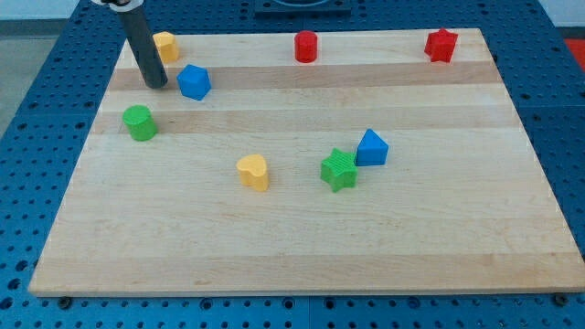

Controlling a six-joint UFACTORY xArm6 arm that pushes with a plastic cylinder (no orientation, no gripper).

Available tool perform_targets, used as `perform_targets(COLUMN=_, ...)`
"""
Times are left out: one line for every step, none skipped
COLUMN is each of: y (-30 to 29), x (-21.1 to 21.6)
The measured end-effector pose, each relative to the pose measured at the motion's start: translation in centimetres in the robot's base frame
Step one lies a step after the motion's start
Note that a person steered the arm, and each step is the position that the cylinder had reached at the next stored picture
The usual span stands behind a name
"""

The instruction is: Move the blue cube diagonally to the yellow heart

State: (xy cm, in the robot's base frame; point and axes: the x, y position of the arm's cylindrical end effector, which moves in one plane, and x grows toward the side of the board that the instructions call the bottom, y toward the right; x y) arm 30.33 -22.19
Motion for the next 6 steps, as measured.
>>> perform_targets(y=1.7, x=0.3)
perform_targets(y=4.6, x=0.2)
perform_targets(y=7.8, x=0.4)
perform_targets(y=10.8, x=0.4)
perform_targets(y=14.2, x=0.8)
perform_targets(y=17.1, x=1.9)
